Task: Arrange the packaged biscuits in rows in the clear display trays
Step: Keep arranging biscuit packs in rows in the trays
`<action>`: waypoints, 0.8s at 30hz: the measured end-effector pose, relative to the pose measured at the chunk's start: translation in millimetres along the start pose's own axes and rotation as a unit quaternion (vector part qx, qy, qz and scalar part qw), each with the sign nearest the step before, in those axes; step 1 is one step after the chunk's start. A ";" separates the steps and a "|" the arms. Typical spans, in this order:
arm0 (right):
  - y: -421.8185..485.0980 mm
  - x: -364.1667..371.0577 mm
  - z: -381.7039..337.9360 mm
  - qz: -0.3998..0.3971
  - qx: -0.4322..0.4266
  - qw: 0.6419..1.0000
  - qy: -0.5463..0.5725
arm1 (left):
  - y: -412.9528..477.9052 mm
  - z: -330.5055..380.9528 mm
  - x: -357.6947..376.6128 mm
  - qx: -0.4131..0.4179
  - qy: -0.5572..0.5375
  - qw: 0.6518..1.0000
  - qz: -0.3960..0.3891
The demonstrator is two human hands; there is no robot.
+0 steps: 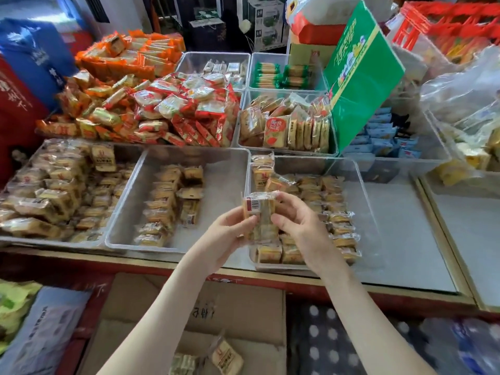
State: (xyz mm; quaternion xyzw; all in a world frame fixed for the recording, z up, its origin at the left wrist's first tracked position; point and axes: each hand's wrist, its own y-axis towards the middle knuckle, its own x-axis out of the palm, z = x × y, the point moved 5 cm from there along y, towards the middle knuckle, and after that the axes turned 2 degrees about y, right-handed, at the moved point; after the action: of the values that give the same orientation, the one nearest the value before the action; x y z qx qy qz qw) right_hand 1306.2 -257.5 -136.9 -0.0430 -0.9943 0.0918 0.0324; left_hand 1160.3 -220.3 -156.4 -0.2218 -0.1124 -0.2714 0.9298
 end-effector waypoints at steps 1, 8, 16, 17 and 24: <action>4.3 -3.2 3.4 0.019 -0.007 0.999 -0.041 | 4.1 -1.9 -0.7 0.006 0.033 0.999 0.030; 31.5 0.4 38.6 0.015 0.096 0.987 -0.127 | 34.1 -18.8 12.0 0.126 0.406 0.896 0.129; 96.3 -36.5 59.2 -0.015 0.002 0.957 -0.291 | 50.6 -43.3 -10.8 0.173 0.677 0.704 0.124; 103.0 -36.0 60.1 -0.034 -0.022 0.946 -0.322 | 52.9 -45.1 -14.2 0.152 0.685 0.702 0.125; 117.6 -44.7 65.0 0.167 -0.119 0.887 -0.413 | 59.8 -57.2 -20.6 0.054 0.682 0.719 0.122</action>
State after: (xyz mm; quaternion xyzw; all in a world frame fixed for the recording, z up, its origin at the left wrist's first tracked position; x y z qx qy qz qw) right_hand 1355.3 -158.1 -225.0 -0.1703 -0.8993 -0.0141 -0.4025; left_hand 1181.5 -192.9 -234.3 0.0623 0.5656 -0.2274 0.7903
